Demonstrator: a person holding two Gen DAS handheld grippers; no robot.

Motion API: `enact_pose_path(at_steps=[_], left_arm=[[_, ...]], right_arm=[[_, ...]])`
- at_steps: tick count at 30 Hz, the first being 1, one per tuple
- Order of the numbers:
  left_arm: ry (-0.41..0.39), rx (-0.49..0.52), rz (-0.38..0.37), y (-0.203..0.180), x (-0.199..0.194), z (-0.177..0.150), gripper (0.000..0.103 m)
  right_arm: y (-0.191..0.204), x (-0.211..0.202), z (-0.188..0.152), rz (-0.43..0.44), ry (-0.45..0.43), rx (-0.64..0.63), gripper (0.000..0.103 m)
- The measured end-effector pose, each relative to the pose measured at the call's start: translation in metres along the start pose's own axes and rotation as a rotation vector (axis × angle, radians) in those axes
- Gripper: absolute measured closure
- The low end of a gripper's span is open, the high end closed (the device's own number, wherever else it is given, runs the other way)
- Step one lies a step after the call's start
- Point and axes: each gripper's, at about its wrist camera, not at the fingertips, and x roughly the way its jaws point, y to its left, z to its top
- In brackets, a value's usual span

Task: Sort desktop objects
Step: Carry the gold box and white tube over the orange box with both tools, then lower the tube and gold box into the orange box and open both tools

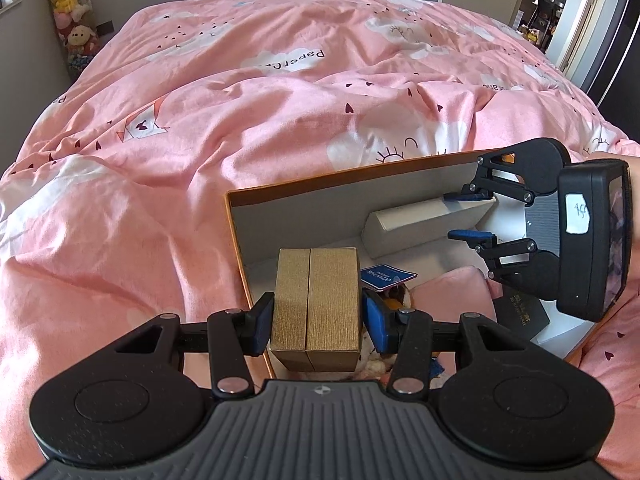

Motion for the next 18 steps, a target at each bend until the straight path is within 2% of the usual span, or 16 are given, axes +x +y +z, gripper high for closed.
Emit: enact_pose_path(at_steps=[3, 7, 8, 9, 12, 14, 15, 16, 18], left_arm=[[-0.004, -0.005, -0.012, -0.001, -0.001, -0.001, 0.049], [-0.011, 0.000, -0.021, -0.003, -0.004, -0.002, 0.049], [-0.014, 0.002, -0.021, -0.003, -0.005, -0.002, 0.049], [-0.017, 0.004, -0.021, -0.003, -0.006, -0.001, 0.049], [-0.024, 0.007, -0.023, -0.004, -0.006, 0.001, 0.049], [-0.028, 0.013, -0.026, -0.006, -0.007, 0.003, 0.049], [-0.030, 0.016, -0.029, -0.007, -0.007, 0.004, 0.049], [-0.033, 0.021, -0.032, -0.009, -0.007, 0.005, 0.049], [-0.039, 0.031, -0.039, -0.012, -0.007, 0.007, 0.049]], right_arm=[[-0.005, -0.006, -0.001, 0.049, -0.001, 0.053, 0.068], [-0.001, -0.007, -0.006, 0.057, 0.012, 0.091, 0.069], [0.002, -0.011, -0.008, 0.071, 0.015, 0.114, 0.074], [0.000, -0.010, -0.006, 0.096, 0.022, 0.144, 0.084], [-0.010, -0.006, -0.008, 0.154, 0.041, 0.246, 0.091], [-0.014, 0.000, -0.011, 0.130, 0.057, 0.289, 0.091], [-0.015, 0.003, -0.012, 0.117, 0.066, 0.306, 0.099], [-0.018, 0.004, -0.013, 0.118, 0.072, 0.328, 0.101], [-0.022, 0.004, -0.017, 0.132, 0.067, 0.379, 0.099]])
